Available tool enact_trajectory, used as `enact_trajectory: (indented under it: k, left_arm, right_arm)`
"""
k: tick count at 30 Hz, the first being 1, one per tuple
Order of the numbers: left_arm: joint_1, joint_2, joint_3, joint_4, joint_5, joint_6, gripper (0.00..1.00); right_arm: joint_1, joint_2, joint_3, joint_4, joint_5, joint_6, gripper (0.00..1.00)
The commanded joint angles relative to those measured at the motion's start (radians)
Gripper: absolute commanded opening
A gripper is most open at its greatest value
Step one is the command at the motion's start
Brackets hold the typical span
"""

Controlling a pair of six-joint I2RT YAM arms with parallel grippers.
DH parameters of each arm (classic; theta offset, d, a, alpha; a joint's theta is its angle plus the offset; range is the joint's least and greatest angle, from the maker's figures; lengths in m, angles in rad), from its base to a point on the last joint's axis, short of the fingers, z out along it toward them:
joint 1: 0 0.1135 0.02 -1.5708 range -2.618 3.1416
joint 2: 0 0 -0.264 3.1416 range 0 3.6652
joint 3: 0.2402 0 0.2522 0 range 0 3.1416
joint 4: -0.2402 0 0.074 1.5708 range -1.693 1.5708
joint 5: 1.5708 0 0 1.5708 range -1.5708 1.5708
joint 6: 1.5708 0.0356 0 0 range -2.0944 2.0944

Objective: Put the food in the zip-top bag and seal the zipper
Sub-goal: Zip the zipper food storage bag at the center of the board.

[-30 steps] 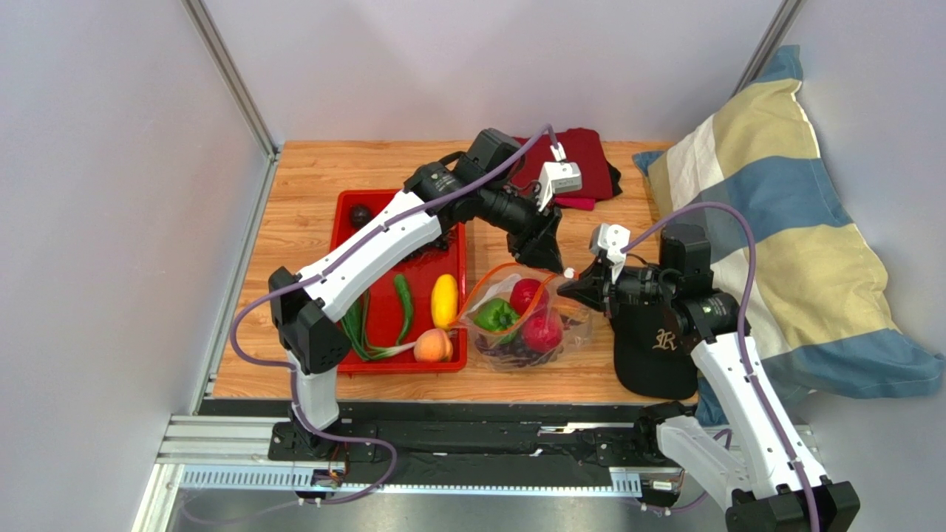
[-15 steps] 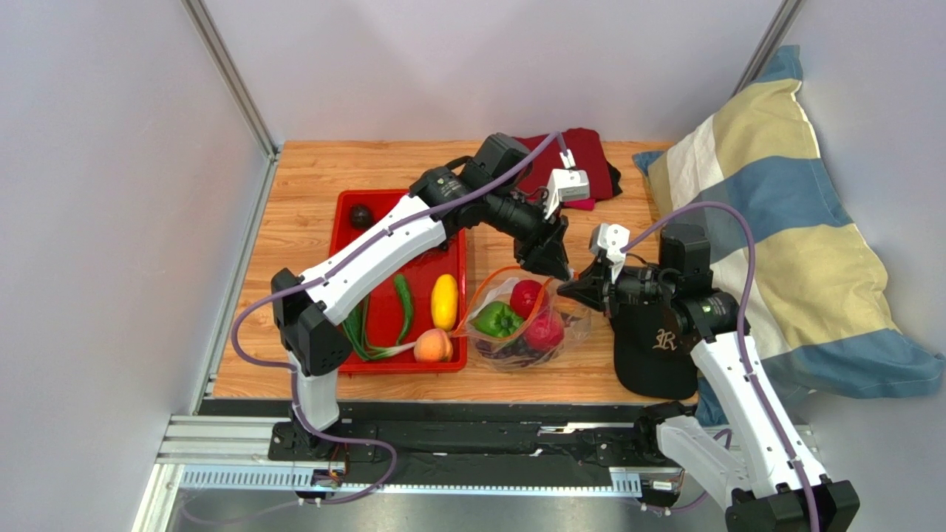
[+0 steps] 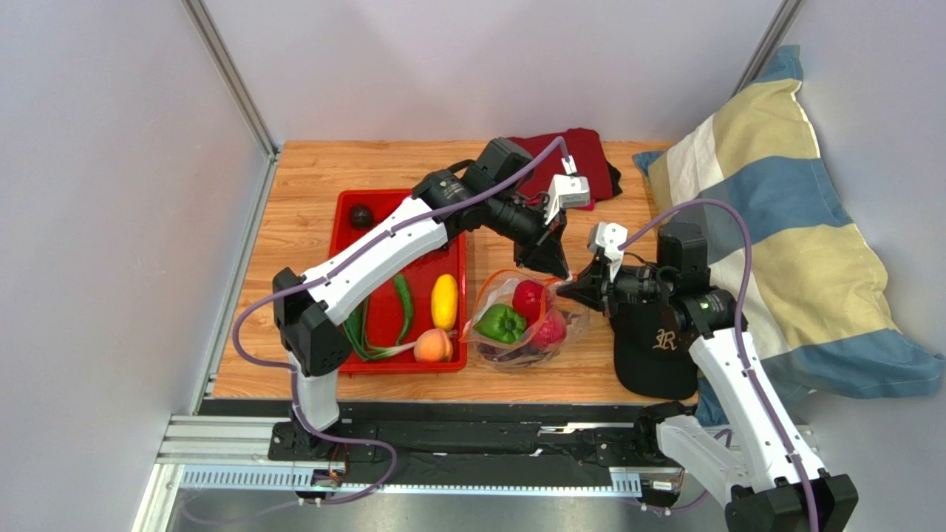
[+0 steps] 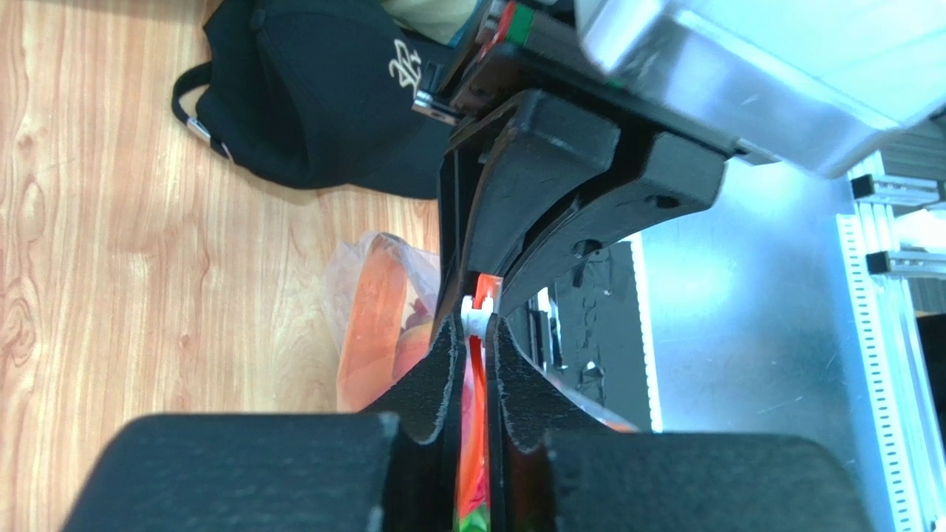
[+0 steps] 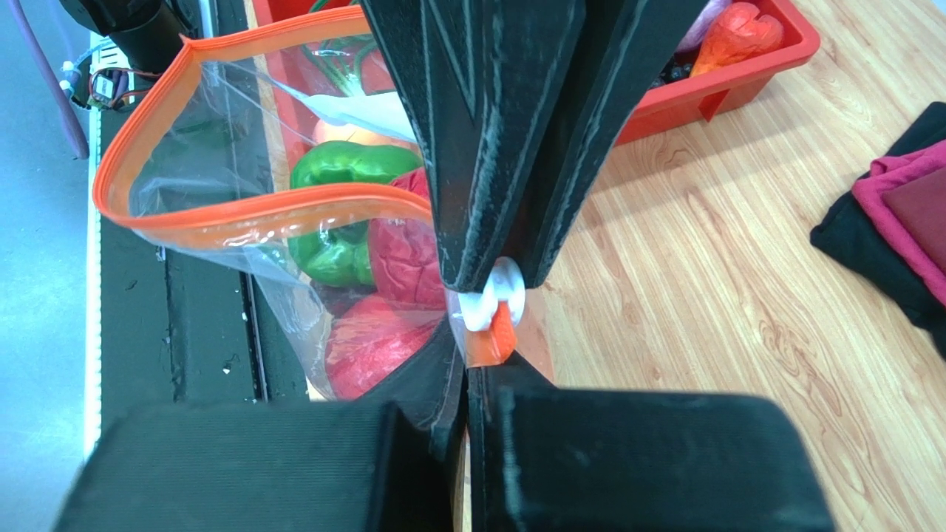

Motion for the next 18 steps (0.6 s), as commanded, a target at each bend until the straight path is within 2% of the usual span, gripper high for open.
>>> enact_trajectory:
  k: [1,5,6,7,9,10,13,18]
  left_arm:
    - [-0.005,-0.048,-0.036,-0.002,0.022,0.055,0.01]
    - [-0.004,-0.053,-0.046,-0.005,0.004,0.051,0.0]
    - [-0.004,-0.053,-0.046,-0.002,0.001,0.051,0.04]
    - [-0.004,-0.053,-0.043,-0.001,-0.002,0.051,0.18]
    - [-0.005,-0.052,-0.033,0.015,-0.005,0.033,0.32]
    - [-0.005,-0.044,-0.027,0.018,-0.005,0.024,0.42]
    - [-0.005,-0.026,0.003,0.024,-0.005,0.002,0.47]
    - [-0.005,-0.01,0.025,0.025,0.011,-0.01,0.43]
  right_arm:
    - [0.007,-0.016,0.023,0.038,-0.014,-0.001,0.0]
    - [0.007,-0.019,0.019,0.055,-0.013,0.011,0.0]
    - [0.007,-0.019,0.02,0.058,-0.014,0.014,0.0]
    - [0.007,-0.017,0.02,0.061,-0.017,0.017,0.0]
    - [0.007,-0.017,0.023,0.063,-0.023,0.017,0.0]
    - [0.007,-0.016,0.023,0.063,-0.024,0.017,0.0]
    - [0.007,-0.01,0.029,0.06,-0.027,0.012,0.0]
    - [0.007,-0.01,0.032,0.057,-0.03,0.009,0.0]
